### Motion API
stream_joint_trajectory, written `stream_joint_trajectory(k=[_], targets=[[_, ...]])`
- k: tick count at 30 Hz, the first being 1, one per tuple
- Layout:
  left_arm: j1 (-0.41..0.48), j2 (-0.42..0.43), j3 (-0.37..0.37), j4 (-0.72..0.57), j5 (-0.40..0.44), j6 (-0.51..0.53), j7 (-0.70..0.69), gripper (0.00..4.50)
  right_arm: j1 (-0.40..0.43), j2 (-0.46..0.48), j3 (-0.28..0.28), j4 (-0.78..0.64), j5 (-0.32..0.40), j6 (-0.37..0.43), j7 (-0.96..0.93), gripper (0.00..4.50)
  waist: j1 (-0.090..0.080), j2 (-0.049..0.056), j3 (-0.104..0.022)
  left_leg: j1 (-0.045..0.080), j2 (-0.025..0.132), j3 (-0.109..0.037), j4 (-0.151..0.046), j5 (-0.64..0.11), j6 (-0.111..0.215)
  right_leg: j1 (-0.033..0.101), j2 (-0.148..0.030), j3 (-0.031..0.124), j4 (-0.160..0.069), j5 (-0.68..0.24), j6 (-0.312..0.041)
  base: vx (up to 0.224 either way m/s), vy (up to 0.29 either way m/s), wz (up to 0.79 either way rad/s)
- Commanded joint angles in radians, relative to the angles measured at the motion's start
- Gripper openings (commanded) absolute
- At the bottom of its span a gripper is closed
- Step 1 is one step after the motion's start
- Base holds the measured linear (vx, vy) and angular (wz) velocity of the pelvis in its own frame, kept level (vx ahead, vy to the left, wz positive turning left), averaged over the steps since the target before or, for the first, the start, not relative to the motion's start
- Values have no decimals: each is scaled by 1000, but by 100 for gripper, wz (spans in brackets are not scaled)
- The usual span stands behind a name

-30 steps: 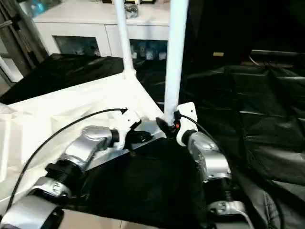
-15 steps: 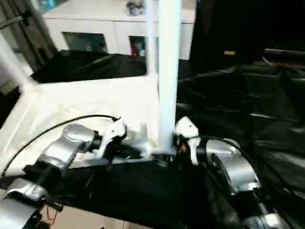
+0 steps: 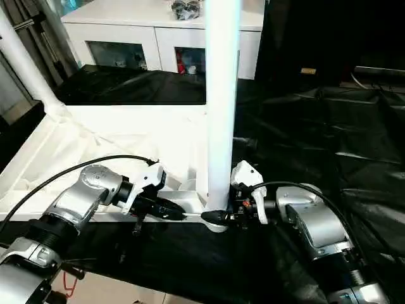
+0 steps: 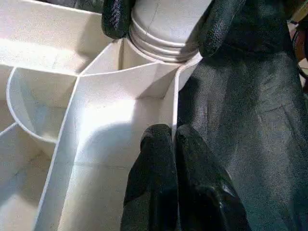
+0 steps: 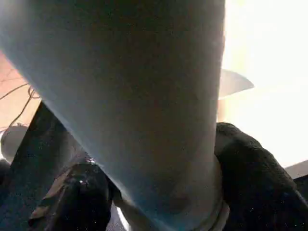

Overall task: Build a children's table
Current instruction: Rotate leg to tighten

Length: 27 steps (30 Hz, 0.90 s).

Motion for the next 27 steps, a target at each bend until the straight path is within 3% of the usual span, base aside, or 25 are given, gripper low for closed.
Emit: stream_joint_trajectory(k=[1,4,5,6,7,9,14,15,16,17,18,19,22,27], targets=[[-13,-34,9,-28,-10,13,50,0,21,45,67,-37,38,7,26,264,-1,-16,-57,-2,16,4,-54,-129,75,53,-47,29,-60,-90,-262,0,0,0],[-26,-73,27,-7,-5,43,140,0,15,106,35,17,2,-22,-93,262,-5,-17,-55,-3,14,4,-56,-145,63,52,-48,28,-64,-122,-258,0,0,0],[-47,-130,49,45,11,47,272,0,-21,188,-5,130,-61,-58,-295,260,-14,-14,-47,-3,12,5,-61,-173,35,43,-50,28,-73,-202,-243,0,0,0],[-56,-160,61,71,21,53,346,0,-43,231,-32,185,-79,-52,-398,259,-20,-15,-41,2,9,5,-65,-213,21,40,-48,25,-81,-271,-231,-59,0,-5],[-56,-160,62,72,21,53,347,0,-43,232,-33,186,-79,-52,-400,258,-28,-20,-43,3,5,-1,-66,-244,-1,46,-50,24,-84,-361,-200,0,0,0],[-76,-227,82,124,42,74,504,0,-84,322,-81,284,-101,-52,-596,257,-39,-22,-42,2,5,-4,-70,-247,-7,43,-48,26,-89,-390,-178,0,0,0],[-80,-270,75,138,66,69,581,0,-103,402,-80,336,-132,-50,-724,257,-48,-23,-48,0,5,-3,-68,-244,12,43,-46,30,-91,-325,-175,0,0,0],[-76,-269,71,130,67,68,572,0,-101,411,-80,336,-129,-59,-717,257,-46,-35,-49,-1,5,-2,-67,-237,23,44,-45,31,-88,-300,-180,0,0,0],[-71,-268,65,120,68,66,558,0,-99,423,-81,337,-123,-72,-705,291,-44,-29,-48,-3,5,-1,-68,-227,31,44,-47,31,-87,-291,-184,0,0,0],[-66,-263,64,109,70,61,541,0,-100,433,-90,334,-108,-73,-681,291,-44,-26,-49,-2,6,-2,-68,-228,35,45,-49,31,-88,-292,-186,0,0,0],[-61,-255,61,101,73,54,523,0,-101,436,-96,328,-97,-75,-658,291,-45,-27,-48,-4,7,-2,-69,-229,35,45,-48,30,-88,-291,-187,0,0,0],[-61,-255,61,101,73,54,523,0,-101,436,-96,328,-97,-75,-658,330,-46,-28,-49,-5,7,-2,-69,-226,36,47,-48,29,-87,-282,-187,0,0,0],[-54,-227,51,95,81,28,486,0,-110,409,-76,313,-104,-108,-596,341,-50,-24,-52,-6,7,-3,-68,-225,38,49,-49,29,-84,-257,-194,0,0,0],[-46,-189,35,81,70,12,421,0,-100,337,-26,257,-95,-117,-478,356,-54,-21,-54,-7,8,-1,-64,-179,59,54,-47,27,-75,-145,-239,0,0,0]])
